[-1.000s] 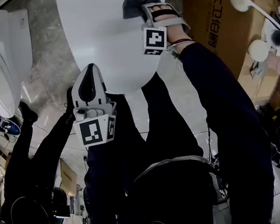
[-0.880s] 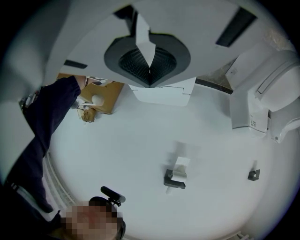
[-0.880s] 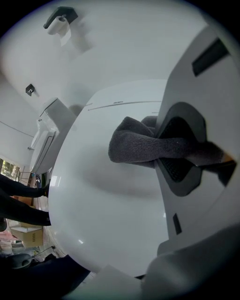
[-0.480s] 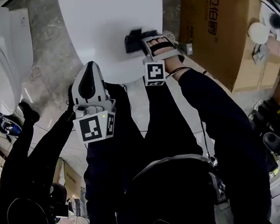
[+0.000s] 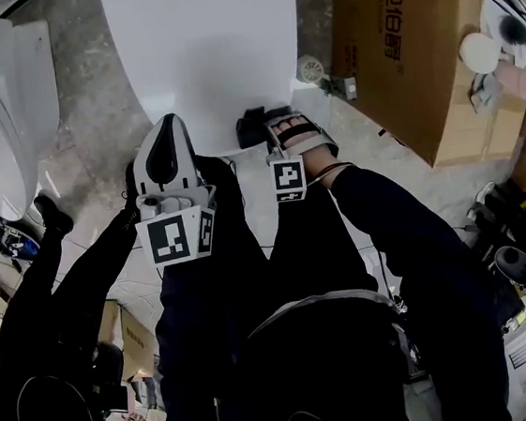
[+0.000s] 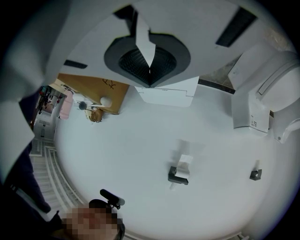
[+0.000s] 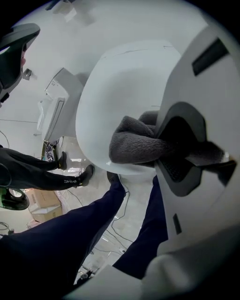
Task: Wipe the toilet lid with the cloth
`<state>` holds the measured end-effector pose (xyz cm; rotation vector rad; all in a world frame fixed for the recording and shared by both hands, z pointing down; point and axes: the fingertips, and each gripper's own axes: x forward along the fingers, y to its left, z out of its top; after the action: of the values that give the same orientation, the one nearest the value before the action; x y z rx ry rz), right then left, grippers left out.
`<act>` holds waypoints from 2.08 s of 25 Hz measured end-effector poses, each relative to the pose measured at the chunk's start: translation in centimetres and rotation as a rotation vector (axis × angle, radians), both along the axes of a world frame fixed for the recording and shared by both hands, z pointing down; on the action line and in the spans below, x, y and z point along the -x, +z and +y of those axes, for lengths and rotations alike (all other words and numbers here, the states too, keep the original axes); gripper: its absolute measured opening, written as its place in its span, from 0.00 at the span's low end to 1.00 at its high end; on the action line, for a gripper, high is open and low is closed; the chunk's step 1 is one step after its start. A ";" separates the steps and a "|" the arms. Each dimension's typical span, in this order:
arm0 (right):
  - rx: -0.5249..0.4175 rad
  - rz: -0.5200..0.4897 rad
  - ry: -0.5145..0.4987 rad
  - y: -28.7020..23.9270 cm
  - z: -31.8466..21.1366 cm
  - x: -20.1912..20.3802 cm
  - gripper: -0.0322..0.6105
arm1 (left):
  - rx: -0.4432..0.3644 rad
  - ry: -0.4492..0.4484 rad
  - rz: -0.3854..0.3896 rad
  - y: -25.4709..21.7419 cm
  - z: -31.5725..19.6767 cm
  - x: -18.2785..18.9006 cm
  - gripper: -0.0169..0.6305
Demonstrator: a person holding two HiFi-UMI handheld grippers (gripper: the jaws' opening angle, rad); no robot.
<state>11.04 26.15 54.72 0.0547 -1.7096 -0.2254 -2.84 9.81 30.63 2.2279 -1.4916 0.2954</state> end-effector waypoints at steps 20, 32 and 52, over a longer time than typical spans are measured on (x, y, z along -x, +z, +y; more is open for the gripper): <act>-0.474 -0.017 0.074 -7.2 -38.7 1.2 0.16 | 0.004 -0.132 -0.026 -0.9 -5.0 3.3 0.05; -0.472 0.029 0.035 -2.6 -43.4 2.8 0.16 | 0.070 -0.191 -0.030 2.0 -4.7 3.5 0.05; -0.347 0.052 0.003 -1.6 -26.6 3.0 0.16 | 0.032 -0.130 -0.015 0.9 -0.9 4.3 0.05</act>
<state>8.05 -0.41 53.09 0.3046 -1.6032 -0.5148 -7.18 8.89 31.50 2.0970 -1.6203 0.2927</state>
